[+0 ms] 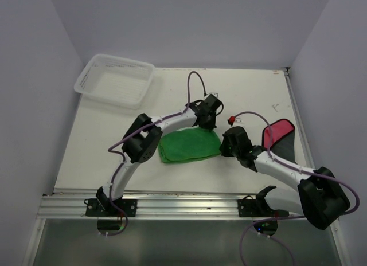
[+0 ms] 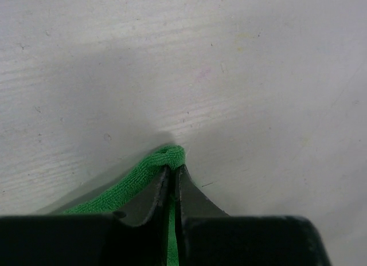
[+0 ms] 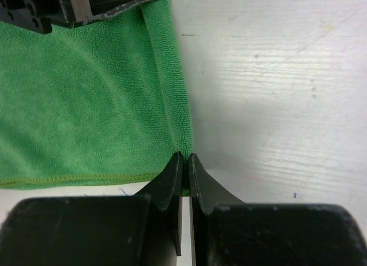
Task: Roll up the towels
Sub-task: Roll the towel
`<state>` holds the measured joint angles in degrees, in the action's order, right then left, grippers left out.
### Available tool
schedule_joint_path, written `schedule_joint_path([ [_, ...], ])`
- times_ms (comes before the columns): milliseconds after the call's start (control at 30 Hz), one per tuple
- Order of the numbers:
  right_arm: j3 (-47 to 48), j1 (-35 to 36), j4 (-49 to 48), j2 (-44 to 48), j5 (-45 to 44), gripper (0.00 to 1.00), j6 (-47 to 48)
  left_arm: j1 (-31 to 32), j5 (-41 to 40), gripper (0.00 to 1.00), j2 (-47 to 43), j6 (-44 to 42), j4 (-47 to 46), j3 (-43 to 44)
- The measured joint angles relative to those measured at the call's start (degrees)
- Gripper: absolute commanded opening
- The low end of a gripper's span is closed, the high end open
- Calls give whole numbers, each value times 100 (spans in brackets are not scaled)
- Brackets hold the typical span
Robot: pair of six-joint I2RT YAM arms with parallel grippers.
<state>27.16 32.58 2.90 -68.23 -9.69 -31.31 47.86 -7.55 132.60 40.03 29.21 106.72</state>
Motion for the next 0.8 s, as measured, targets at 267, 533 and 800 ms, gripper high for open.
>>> schedule_joint_path([
  [267, 450, 90, 765, 15, -407, 0, 275, -140, 509, 3, -332, 136, -929, -723],
  [533, 778, 310, 1235, -210, -782, 0, 448, -229, 789, 1, -688, 144, -1578, -1314],
  [800, 1043, 815, 1475, -535, -1381, 0, 501, -284, 907, 1, -780, 131, -1711, -1469],
])
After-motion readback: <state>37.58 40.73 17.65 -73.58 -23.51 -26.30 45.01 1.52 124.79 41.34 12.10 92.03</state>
